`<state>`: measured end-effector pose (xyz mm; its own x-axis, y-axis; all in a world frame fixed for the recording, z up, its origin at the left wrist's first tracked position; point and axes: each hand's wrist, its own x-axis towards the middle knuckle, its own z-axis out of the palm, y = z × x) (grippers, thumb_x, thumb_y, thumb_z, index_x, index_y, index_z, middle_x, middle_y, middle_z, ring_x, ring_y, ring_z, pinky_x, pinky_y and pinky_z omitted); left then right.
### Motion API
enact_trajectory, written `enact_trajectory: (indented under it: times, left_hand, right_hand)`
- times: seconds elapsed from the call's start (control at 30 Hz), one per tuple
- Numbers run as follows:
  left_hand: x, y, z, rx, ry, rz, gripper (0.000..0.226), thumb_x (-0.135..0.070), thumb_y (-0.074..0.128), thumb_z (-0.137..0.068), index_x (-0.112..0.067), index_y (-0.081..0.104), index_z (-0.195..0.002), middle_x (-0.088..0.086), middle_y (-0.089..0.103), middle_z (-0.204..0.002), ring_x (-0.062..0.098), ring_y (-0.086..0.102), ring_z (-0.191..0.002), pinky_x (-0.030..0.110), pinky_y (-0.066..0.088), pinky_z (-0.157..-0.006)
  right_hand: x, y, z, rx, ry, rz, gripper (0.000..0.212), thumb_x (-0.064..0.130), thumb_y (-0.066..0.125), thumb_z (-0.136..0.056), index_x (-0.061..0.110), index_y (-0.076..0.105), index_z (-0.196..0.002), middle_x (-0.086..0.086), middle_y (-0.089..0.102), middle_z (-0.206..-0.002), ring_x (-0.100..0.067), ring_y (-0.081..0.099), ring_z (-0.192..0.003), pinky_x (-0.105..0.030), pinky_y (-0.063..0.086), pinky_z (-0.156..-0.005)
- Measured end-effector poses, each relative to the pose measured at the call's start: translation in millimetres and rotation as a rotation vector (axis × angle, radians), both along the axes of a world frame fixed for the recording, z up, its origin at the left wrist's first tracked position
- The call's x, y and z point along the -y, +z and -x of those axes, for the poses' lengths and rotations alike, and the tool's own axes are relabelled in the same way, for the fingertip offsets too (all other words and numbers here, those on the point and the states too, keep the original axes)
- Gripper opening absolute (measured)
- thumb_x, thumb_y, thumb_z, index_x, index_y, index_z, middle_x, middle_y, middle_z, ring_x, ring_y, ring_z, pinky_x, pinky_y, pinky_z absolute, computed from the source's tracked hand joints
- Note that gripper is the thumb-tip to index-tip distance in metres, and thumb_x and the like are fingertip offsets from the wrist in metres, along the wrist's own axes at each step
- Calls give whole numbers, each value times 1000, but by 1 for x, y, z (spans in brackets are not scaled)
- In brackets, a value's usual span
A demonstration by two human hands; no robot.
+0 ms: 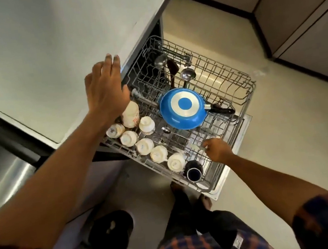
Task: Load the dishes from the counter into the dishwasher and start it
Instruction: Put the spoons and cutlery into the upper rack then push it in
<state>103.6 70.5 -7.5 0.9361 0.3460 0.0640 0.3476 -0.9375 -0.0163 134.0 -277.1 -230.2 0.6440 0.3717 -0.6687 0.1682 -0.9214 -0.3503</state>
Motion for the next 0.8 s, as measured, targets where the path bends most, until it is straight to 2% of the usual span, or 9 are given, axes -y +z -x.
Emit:
enact_trajectory:
  times: [0.1,0.2,0.33,0.5,0.63,0.8]
  left_hand:
    - [-13,-9,-11,-39,-19,3,73,-30,62,-89,-11,30,-152,13,34,-157,36,36,-135,54,39,-100]
    - [-22,-23,-11,-75,-56,-8,73,-34,60,-91,-15,26,-154,10,29,-160,34,32,-140,54,36,-106]
    - [-28,-34,-5,-56,-80,-59,71,-35,51,-96,-20,17,-157,5,19,-165,32,26,-144,52,28,-110]
    - [-25,-39,-9,-33,-34,-72,66,-33,44,-100,-23,14,-158,1,15,-167,28,21,-149,50,23,-113]
    - [-26,-41,-9,-32,-31,-81,67,-33,45,-100,-23,13,-158,1,15,-167,28,19,-150,49,22,-114]
    - [-25,-43,-9,-46,-30,-104,68,-34,44,-100,-22,12,-158,3,14,-167,29,18,-150,50,22,-114]
  right_hand:
    - [-5,-17,-2,-29,20,-15,32,15,56,-93,28,71,-117,1,69,-126,-21,65,-112,-38,54,-96]
    - [-11,-29,-6,-27,-13,-46,33,15,53,-94,31,71,-116,2,70,-123,-21,65,-109,-36,55,-92]
    - [-16,-48,-11,-44,-1,-85,32,10,51,-95,26,71,-116,-4,69,-122,-21,65,-103,-31,54,-84]
    - [-21,-65,-8,-8,29,-123,34,5,52,-96,22,70,-119,-5,68,-121,-24,64,-104,-27,49,-80]
    - [-21,-71,-3,34,20,-163,30,8,54,-98,23,71,-117,-7,67,-118,-26,64,-105,-34,52,-88]
    - [-21,-69,7,126,51,-168,35,4,56,-97,19,70,-125,-13,64,-120,-30,64,-104,-39,54,-90]
